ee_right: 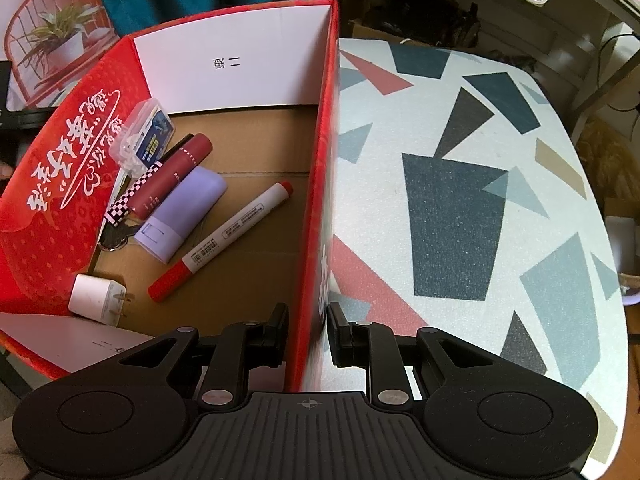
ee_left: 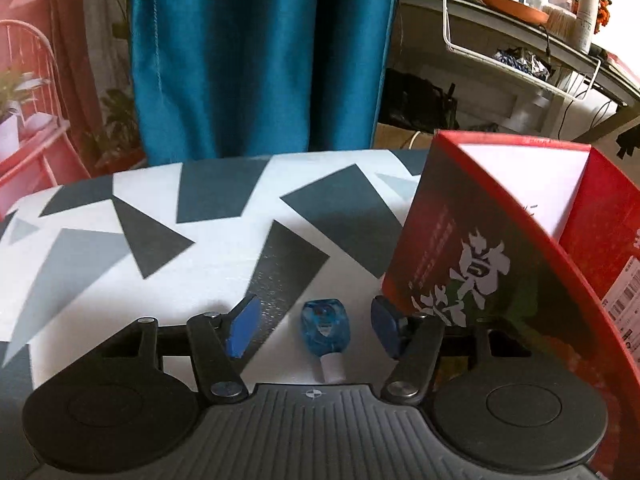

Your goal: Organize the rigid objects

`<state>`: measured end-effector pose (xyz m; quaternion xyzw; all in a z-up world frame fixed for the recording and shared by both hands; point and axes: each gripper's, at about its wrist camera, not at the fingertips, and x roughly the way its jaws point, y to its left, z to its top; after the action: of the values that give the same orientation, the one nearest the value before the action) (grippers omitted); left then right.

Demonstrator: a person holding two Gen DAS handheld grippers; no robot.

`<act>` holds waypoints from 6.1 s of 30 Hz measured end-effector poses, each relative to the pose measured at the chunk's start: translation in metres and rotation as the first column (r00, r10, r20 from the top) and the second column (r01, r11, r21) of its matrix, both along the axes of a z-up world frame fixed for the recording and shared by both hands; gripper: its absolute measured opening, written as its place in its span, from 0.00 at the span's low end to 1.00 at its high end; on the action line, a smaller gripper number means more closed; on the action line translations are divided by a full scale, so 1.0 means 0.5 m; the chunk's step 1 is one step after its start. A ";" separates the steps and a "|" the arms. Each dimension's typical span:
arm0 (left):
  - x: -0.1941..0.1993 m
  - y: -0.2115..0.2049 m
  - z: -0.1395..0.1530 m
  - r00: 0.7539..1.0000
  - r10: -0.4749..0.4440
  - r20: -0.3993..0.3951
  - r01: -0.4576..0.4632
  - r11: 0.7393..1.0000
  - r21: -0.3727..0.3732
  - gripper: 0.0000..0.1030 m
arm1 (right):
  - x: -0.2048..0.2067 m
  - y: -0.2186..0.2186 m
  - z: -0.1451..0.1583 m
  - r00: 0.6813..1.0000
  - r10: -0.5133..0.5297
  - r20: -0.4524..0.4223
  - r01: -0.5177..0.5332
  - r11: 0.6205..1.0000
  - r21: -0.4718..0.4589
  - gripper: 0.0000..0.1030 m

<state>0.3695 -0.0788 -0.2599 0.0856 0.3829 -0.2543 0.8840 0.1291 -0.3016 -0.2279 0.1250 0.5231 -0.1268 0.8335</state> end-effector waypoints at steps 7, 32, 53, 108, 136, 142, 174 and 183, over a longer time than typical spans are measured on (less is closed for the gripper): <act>0.008 -0.015 -0.035 1.000 -0.022 -0.003 0.022 0.999 0.030 0.57 | 0.002 0.001 0.000 1.000 0.005 -0.005 -0.005 1.000 -0.004 0.20; -0.075 -0.004 -0.029 0.997 -0.071 -0.011 0.072 0.994 0.083 0.31 | 0.002 0.000 0.001 1.000 0.006 0.000 -0.006 1.000 -0.006 0.20; -0.252 0.102 0.025 0.997 0.075 0.020 -0.075 0.997 0.028 0.31 | -0.006 0.000 0.002 1.000 -0.004 0.026 0.004 1.000 -0.008 0.20; -0.228 -0.120 0.192 0.936 -0.312 0.160 0.309 0.950 0.046 0.96 | -0.009 0.001 0.002 1.000 -0.005 0.029 0.005 1.000 -0.006 0.20; -0.269 0.004 0.297 0.955 0.116 0.272 -0.146 0.985 0.096 1.00 | -0.015 0.003 0.012 1.000 -0.012 0.026 0.012 1.000 -0.005 0.20; -0.301 0.033 0.331 0.950 0.149 0.273 -0.170 0.984 0.056 1.00 | -0.026 0.011 0.052 0.998 -0.004 0.058 0.006 0.999 -0.037 0.20; -0.634 0.121 0.551 0.835 0.290 0.467 -0.248 0.957 -0.152 1.00 | -0.234 0.231 0.466 0.841 0.070 0.536 0.073 0.968 -0.241 1.00; -0.722 0.156 0.566 0.791 0.311 0.527 -0.258 0.950 -0.174 1.00 | -0.326 0.314 0.503 0.789 0.089 0.608 0.122 0.947 -0.296 1.00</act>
<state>0.0085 -0.0009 0.0232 0.0550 0.1102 -0.1005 0.9873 -0.0338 -0.1445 0.0236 0.0271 0.1951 -0.1697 0.9656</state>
